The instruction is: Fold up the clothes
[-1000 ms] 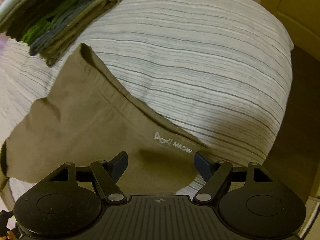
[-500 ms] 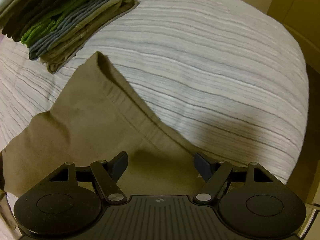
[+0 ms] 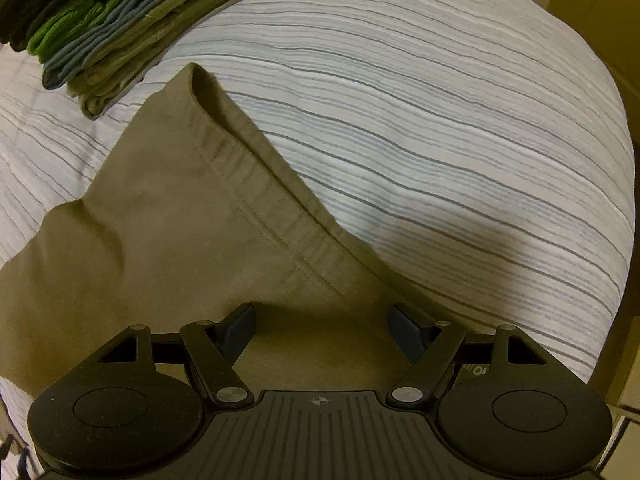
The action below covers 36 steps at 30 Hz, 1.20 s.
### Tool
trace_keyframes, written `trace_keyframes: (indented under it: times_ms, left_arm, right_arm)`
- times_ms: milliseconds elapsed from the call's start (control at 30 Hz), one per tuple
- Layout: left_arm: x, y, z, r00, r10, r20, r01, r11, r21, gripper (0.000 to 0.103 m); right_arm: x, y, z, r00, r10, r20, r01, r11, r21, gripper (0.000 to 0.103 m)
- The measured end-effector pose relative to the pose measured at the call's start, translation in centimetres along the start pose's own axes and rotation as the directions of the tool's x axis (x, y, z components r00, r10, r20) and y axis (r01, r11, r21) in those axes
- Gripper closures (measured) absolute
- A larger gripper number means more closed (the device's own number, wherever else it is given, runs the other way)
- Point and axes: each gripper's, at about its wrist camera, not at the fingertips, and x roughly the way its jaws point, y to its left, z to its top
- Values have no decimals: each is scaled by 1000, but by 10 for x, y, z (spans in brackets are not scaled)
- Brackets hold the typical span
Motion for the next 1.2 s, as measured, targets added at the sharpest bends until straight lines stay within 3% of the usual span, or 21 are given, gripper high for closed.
trace_keyframes:
  times_ms: [67, 167, 233, 333, 400, 467, 533, 600, 667, 733, 800, 967, 1000, 1033, 1067, 1133, 1200]
  left_arm:
    - [-8, -17, 6, 999, -35, 1, 35, 999, 22, 103]
    - [-27, -64, 37, 988, -153, 19, 150, 982, 111, 103]
    - [-36, -108, 75, 966, -245, 81, 226, 956, 189, 103]
    - [-37, -175, 133, 925, -319, 204, 248, 917, 312, 102]
    - [-35, -205, 157, 922, -260, 287, 156, 928, 339, 86]
    - [-31, -212, 160, 916, -223, 333, 93, 926, 366, 70]
    - [-19, -203, 147, 928, -174, 329, 44, 929, 368, 67]
    - [10, -177, 136, 957, -80, 279, -7, 954, 299, 68]
    - [36, -146, 128, 972, -32, 233, -19, 977, 212, 69]
    - [63, -122, 122, 981, 3, 195, -30, 990, 134, 69]
    - [82, -120, 120, 980, 3, 200, -27, 993, 116, 69]
    - [119, -125, 133, 965, -4, 261, -56, 974, 221, 73]
    - [128, -131, 134, 963, -9, 268, -66, 961, 268, 94]
    - [135, -137, 134, 961, -4, 277, -91, 940, 330, 101]
    - [134, -143, 132, 950, 2, 313, -133, 908, 397, 103]
    - [118, -154, 115, 905, -14, 425, -223, 835, 504, 103]
    - [90, -149, 102, 854, -46, 518, -277, 804, 527, 102]
  right_arm:
    - [0, 1, 0, 1000, 0, 0, 0, 1000, -7, 27]
    - [0, 1, 0, 1000, 1, 0, -1, 1000, -18, 27]
    - [0, 2, 0, 1000, 1, 0, -1, 1000, -25, 27]
    - [-1, 1, 2, 1000, 3, -2, -3, 1000, -27, 27]
    - [-2, 0, 2, 1000, 8, -2, -8, 999, -37, 27]
    - [-4, -3, 3, 1000, 16, 4, -16, 1000, -25, 27]
    - [-6, -6, 3, 1000, 25, 11, -25, 1000, -14, 27]
    - [-6, -12, 5, 999, 32, 16, -32, 999, 5, 27]
    - [-7, -18, 6, 999, 40, 21, -40, 999, 27, 27]
    - [-8, -19, 8, 999, 32, 28, -33, 999, 21, 27]
    - [-10, -20, 11, 999, 21, 36, -22, 1000, 8, 27]
    - [-12, -23, 18, 998, 8, 63, -8, 1000, 0, 27]
    - [-11, -24, 19, 998, 7, 70, -7, 1000, 1, 27]
    - [-10, -25, 19, 997, 7, 77, -7, 1000, 1, 27]
    - [-9, -26, 21, 997, 7, 83, -7, 1000, 0, 27]
    - [-5, -26, 24, 996, 9, 91, -9, 1000, -7, 27]
    - [-2, -25, 27, 995, 11, 100, -10, 1000, -14, 27]
